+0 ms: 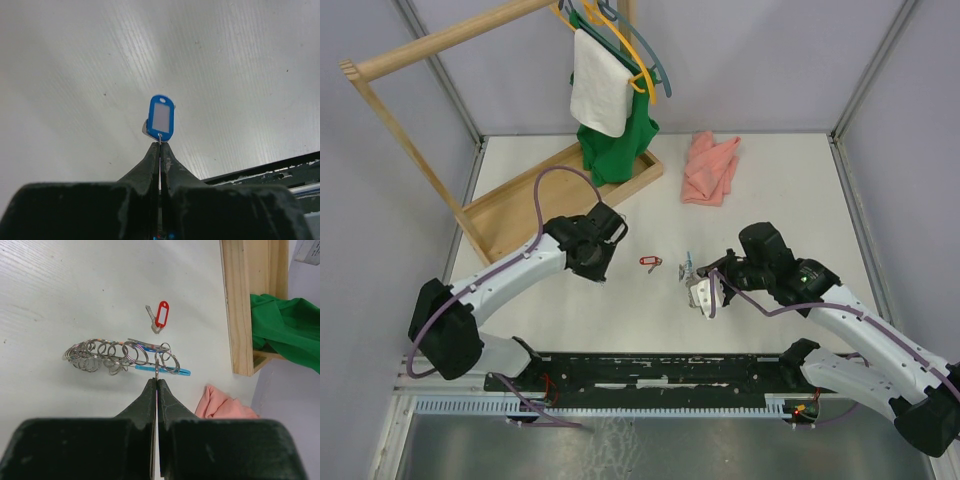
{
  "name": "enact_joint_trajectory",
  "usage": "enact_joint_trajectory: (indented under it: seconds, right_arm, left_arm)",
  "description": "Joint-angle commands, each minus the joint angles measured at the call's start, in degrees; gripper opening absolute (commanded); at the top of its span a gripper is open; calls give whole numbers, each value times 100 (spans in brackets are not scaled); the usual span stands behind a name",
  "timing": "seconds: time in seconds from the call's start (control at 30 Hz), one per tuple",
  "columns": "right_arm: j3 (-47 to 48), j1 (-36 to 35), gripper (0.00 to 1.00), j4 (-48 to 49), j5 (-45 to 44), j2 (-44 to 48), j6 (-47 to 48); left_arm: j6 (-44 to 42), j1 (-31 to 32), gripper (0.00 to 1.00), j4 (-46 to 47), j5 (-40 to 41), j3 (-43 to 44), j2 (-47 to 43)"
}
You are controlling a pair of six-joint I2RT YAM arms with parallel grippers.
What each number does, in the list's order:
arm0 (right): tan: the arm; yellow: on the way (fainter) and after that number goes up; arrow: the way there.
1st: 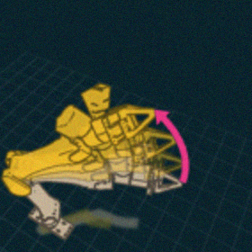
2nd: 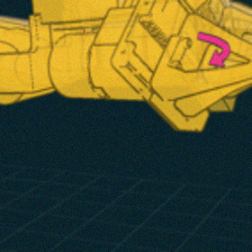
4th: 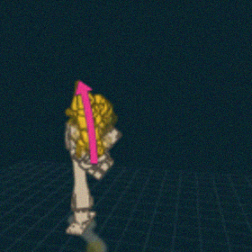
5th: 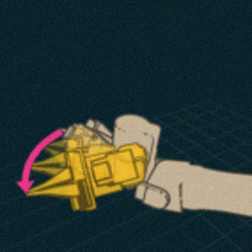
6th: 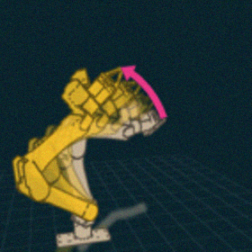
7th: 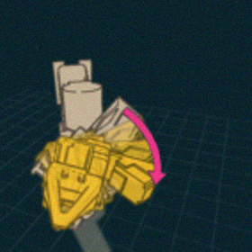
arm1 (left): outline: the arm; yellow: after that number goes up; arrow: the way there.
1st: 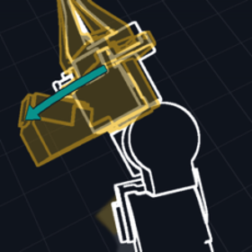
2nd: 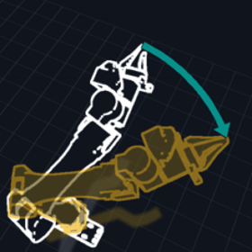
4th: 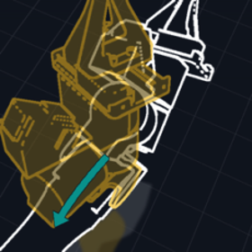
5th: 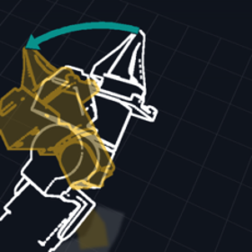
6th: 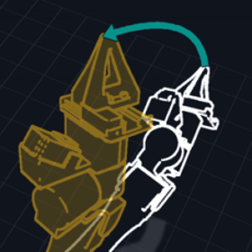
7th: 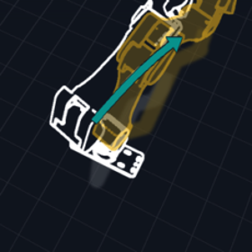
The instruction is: Put the keys on the keyring
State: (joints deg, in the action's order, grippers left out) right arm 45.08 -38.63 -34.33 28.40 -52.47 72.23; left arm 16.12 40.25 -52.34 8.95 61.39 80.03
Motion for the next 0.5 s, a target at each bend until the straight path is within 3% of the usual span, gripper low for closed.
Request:
enact_joint_trajectory:
  seconds: [0.0,0.47]
  right_arm:
    - [26,-35,1,176,119,117,-79]
    - [-78,-44,2,174,78,209,-175]
  left_arm:
    - [-88,49,3,-306,-135,-17,35]
    - [-1059,43,3,487,-215,1868,3138]
